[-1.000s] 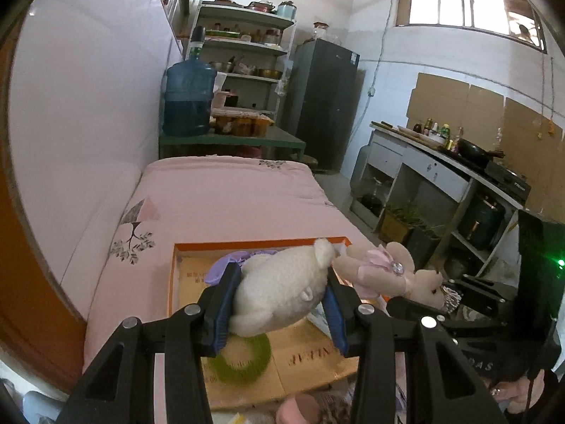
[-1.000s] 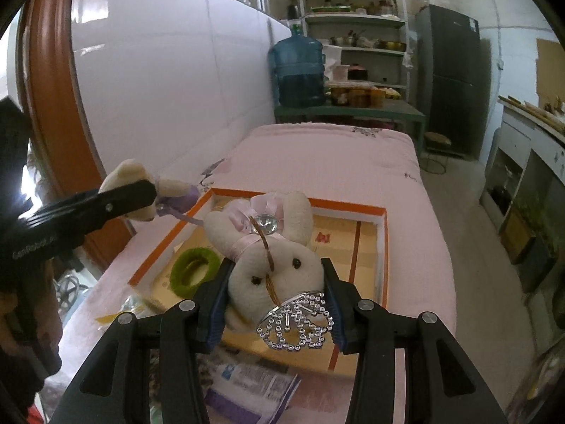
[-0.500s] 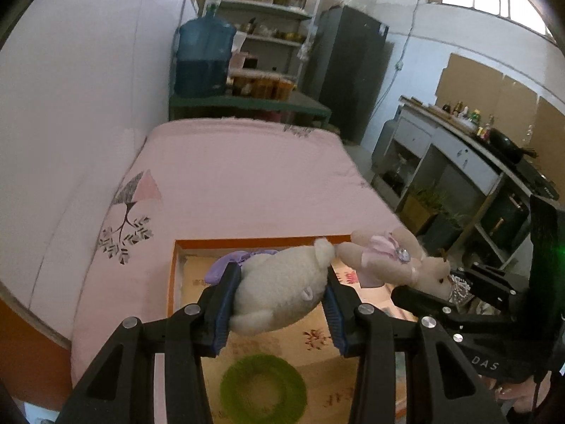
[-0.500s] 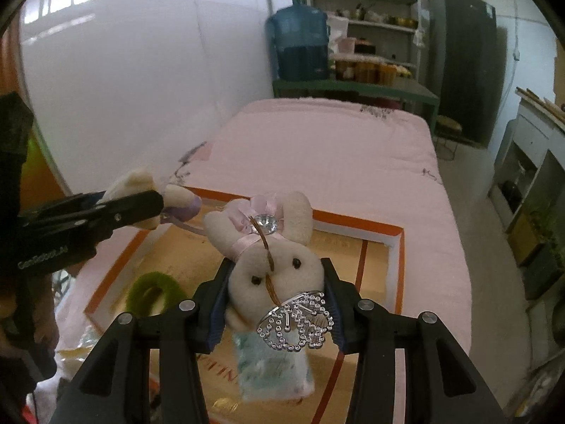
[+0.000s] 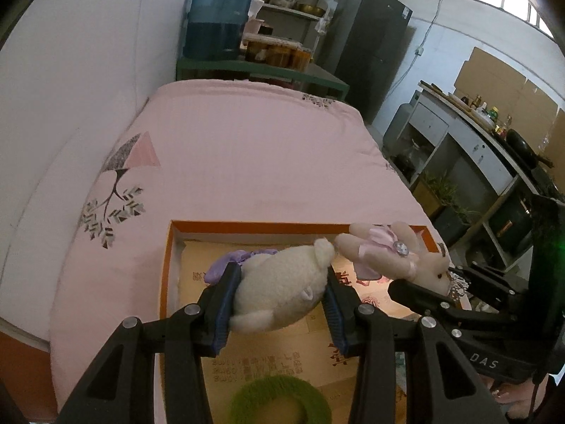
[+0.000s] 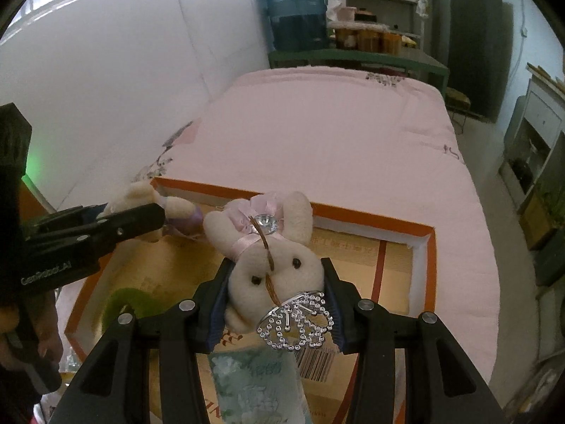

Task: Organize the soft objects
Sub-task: 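Lower the bear and bunny into the box and open both tools, then withdraw both open tools from the box toward the remaining pile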

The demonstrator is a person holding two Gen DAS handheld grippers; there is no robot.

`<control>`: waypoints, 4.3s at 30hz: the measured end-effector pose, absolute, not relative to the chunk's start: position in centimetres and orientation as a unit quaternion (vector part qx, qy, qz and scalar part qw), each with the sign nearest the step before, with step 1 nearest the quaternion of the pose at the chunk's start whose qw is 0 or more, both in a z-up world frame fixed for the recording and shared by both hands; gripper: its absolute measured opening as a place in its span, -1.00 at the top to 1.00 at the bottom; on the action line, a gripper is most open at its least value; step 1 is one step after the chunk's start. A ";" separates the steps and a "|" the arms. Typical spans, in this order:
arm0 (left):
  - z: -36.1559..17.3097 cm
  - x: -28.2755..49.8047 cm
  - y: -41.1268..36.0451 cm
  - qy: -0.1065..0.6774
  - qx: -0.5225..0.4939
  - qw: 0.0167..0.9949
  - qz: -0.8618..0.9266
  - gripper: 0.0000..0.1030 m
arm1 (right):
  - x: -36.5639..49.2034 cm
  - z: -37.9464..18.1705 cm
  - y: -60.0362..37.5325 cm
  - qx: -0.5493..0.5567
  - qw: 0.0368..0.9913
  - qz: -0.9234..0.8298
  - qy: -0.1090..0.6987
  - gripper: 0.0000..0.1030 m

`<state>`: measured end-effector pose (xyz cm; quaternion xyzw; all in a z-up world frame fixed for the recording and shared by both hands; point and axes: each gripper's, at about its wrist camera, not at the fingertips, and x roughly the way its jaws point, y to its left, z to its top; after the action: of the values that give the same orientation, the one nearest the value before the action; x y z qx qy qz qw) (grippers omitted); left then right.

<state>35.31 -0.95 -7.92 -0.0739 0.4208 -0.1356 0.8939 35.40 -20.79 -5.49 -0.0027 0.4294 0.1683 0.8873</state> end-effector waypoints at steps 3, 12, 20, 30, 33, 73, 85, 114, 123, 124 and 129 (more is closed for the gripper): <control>-8.2 35.4 -0.9 0.422 -0.076 0.893 -0.137 0.13 | 35.6 -5.9 -20.6 -0.005 0.885 0.167 0.435 0.07; -9.8 35.1 -1.4 0.439 -0.069 0.885 -0.140 0.13 | 36.1 -7.4 -20.3 -0.012 0.878 0.162 0.449 0.07; -10.5 35.2 -1.3 0.448 -0.081 0.877 -0.153 0.07 | 36.2 -8.6 -20.3 -0.017 0.873 0.153 0.463 -0.02; -8.6 33.6 -1.5 0.412 -0.078 0.895 -0.152 -0.23 | 35.3 -7.9 -20.7 -0.024 0.876 0.146 0.458 -0.34; -8.1 32.9 -1.5 0.408 -0.079 0.896 -0.155 -0.23 | 34.6 -7.7 -20.9 -0.023 0.878 0.140 0.457 -0.35; -0.5 16.5 -1.6 0.312 -0.080 0.932 -0.167 -0.23 | 18.9 0.2 -20.5 -0.001 0.906 0.161 0.390 -0.35; -0.2 12.8 -1.2 0.302 -0.094 0.932 -0.178 -0.23 | 14.3 1.4 -19.2 -0.007 0.911 0.175 0.374 -0.35; -1.1 6.9 4.2 0.279 -0.136 0.938 -0.156 -0.23 | 7.2 1.2 -18.2 -0.001 0.913 0.182 0.365 -0.35; -3.1 6.4 5.2 0.292 -0.154 0.932 -0.151 -0.23 | 6.5 -2.6 -16.8 0.019 0.899 0.196 0.392 -0.36; -3.3 6.4 5.2 0.293 -0.157 0.931 -0.152 -0.23 | 6.5 -3.2 -16.6 0.020 0.897 0.196 0.395 -0.36; -4.2 6.3 5.3 0.294 -0.163 0.928 -0.160 -0.23 | 6.7 -5.4 -16.0 0.023 0.891 0.197 0.408 -0.36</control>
<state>6.28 5.30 -4.22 -0.1627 0.2935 -0.1598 0.9283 6.66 -15.95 -5.38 0.0235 0.4080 0.1971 0.8912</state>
